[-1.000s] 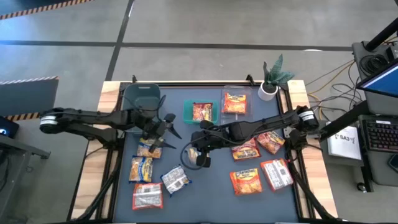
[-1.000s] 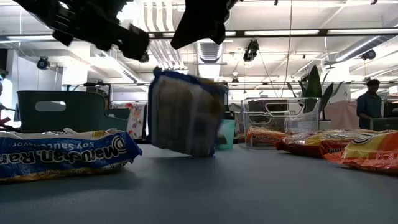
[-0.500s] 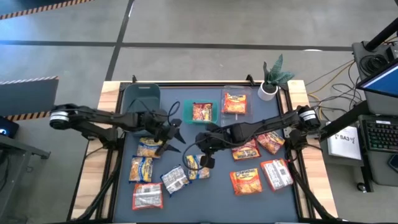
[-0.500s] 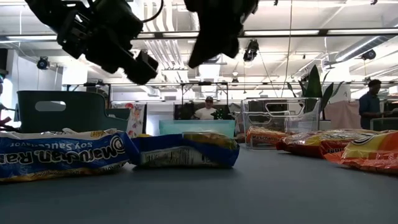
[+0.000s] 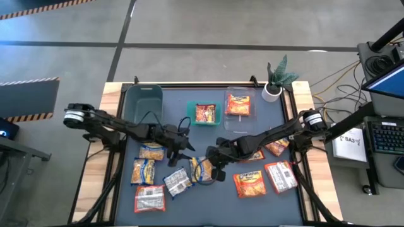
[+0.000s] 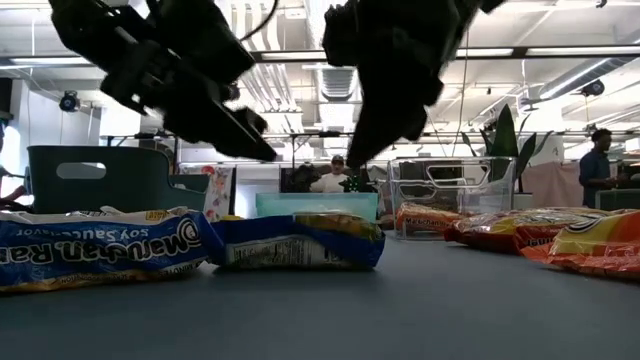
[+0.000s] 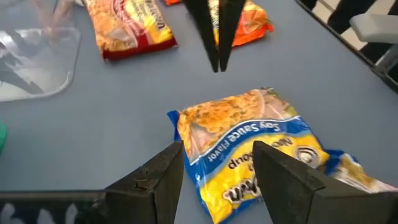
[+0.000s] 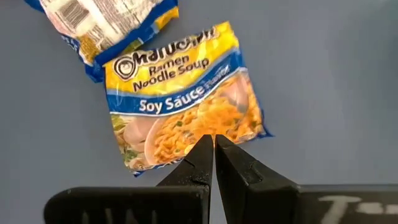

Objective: Sort Maruchan noodles
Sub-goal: Put the blue noodle pack into the dark blue bin

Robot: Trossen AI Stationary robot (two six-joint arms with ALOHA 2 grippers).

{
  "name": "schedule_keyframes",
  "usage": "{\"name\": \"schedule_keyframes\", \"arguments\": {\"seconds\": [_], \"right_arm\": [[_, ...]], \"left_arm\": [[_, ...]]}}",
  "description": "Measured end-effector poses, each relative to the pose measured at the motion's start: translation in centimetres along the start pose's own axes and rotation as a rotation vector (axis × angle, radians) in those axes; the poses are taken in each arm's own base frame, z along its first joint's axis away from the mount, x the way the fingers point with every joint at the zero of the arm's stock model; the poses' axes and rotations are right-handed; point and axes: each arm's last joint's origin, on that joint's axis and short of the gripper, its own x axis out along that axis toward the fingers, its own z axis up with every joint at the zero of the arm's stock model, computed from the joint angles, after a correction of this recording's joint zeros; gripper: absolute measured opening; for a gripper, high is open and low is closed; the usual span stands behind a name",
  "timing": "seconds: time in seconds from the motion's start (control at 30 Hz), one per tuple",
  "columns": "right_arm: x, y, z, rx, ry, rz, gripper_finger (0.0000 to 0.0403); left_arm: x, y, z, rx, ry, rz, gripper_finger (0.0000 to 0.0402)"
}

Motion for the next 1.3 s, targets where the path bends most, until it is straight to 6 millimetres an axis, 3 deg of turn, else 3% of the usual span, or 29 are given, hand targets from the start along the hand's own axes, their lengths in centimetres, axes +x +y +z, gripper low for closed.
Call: {"name": "schedule_keyframes", "arguments": {"seconds": [0.4,0.77,1.03,1.3], "right_arm": [[0.3,0.8,-1.0,0.232,0.083,0.113,0.0009],[0.3,4.3,-2.7,0.076,-0.041,0.0,0.0009],[-0.2,7.0,-3.7,0.015,-0.158,-0.028,0.0009],[-0.5,9.3,-5.9,-0.033,-0.28,-0.09,0.0009]], "left_arm": [[1.1,-0.8,-0.6,-0.21,0.087,-0.024,0.0171],[1.6,-3.8,-0.5,-0.174,0.111,-0.005,0.016],[1.7,-4.0,-0.2,-0.156,0.072,0.075,0.016],[1.8,-4.6,0.1,-0.177,0.035,0.069,0.016]]}}
